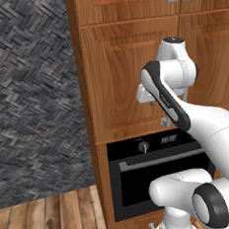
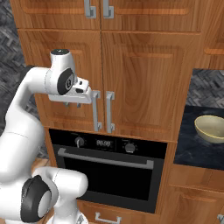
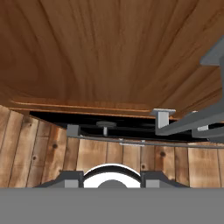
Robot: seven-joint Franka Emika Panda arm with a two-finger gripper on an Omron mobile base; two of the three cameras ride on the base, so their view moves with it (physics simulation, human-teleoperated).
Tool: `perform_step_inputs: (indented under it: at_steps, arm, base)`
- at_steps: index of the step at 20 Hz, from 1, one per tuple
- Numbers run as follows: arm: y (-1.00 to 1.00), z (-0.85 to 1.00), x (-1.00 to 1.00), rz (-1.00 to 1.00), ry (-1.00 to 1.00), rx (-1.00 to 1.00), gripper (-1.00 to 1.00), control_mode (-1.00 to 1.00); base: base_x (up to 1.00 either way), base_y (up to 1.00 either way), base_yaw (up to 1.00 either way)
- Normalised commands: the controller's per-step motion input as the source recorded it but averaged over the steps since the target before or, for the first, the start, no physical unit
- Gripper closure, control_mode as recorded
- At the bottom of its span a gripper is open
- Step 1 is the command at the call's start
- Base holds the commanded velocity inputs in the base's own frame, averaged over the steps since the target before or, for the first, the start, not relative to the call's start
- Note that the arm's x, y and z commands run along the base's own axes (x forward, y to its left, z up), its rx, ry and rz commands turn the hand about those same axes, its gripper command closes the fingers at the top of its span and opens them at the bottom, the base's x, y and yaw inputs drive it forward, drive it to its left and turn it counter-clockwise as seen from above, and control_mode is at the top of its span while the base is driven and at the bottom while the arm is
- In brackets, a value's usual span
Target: Open the cabinet and setup a tea strainer by placing it in the bowl upright.
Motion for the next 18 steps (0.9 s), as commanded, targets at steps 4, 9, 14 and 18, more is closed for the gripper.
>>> perform_step_inputs:
  at_steps: [4,9,14,18]
  arm:
    - [0.00,-0.05,0.00,0.00,0.05,0.00,-1.00,-1.00]
    - [-0.04,-0.01,0.00,0.00,0.02,0.00,-1.00,-1.00]
    - [-0.10,0.00,-0.01,0.00,0.00,0.00,-1.00,-1.00]
    - [-0.14,0.00,0.00,0.00,0.00,0.00,-1.00,-1.00]
  base:
    - [0.00,0.00,0.00]
    - [0.00,0.00,0.00]
    - [0.00,0.00,0.00]
    - [0.00,0.00,0.00]
